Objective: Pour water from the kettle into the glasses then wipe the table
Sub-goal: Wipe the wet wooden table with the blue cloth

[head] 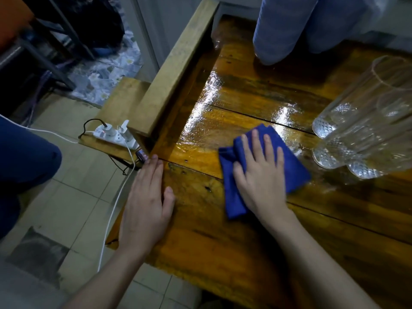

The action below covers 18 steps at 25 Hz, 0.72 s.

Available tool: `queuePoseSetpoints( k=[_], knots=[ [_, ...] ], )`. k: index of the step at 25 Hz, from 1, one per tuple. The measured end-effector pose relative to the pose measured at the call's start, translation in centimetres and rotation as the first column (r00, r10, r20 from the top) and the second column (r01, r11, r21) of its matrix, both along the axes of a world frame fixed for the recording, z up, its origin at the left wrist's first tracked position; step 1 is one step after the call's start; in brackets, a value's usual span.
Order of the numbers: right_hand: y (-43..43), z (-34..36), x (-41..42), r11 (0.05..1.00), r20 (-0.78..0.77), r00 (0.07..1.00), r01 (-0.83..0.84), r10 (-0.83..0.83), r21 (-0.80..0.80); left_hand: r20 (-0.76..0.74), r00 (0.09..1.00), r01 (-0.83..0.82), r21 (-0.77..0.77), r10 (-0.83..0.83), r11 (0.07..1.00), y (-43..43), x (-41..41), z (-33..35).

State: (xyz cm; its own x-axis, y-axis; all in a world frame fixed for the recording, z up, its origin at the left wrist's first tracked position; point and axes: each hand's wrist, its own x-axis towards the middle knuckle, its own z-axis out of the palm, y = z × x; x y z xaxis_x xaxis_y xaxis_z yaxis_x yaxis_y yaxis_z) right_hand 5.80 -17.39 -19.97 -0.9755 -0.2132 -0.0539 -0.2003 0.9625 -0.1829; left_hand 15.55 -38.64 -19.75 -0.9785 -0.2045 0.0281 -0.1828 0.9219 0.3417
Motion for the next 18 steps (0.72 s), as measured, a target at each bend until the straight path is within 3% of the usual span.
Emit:
queuePoseSetpoints(
  k=[5, 10, 12, 15, 18],
  knots=[
    [-6.9, 0.3, 2.4, 0.958, 0.021, 0.959, -0.281, 0.282, -0.062, -0.021, 1.000, -0.003, 0.003, 0.003, 1.000, 0.1, -0.1, -0.1],
    [1.1, 0.3, 9.7, 0.910, 0.086, 0.906, -0.408, 0.413, -0.077, -0.034, 0.999, -0.006, 0.039, 0.008, 0.999, 0.1, -0.1, 0.0],
    [6.2, 0.3, 11.6, 0.941, 0.094, 0.937, -0.333, 0.338, -0.066, -0.035, 0.999, -0.007, 0.048, 0.009, 0.999, 0.3, 0.0, 0.1],
    [11.7, 0.7, 12.1, 0.995, 0.101, 0.992, -0.066, 0.073, -0.074, -0.038, 0.999, -0.007, 0.043, 0.008, 0.999, 0.4, -0.1, 0.1],
    [10.3, 0.4, 10.4, 0.994, 0.063, 0.992, 0.108, -0.107, -0.010, -0.039, 0.999, -0.011, 0.047, 0.013, 0.999, 0.3, -0.1, 0.1]
  ],
)
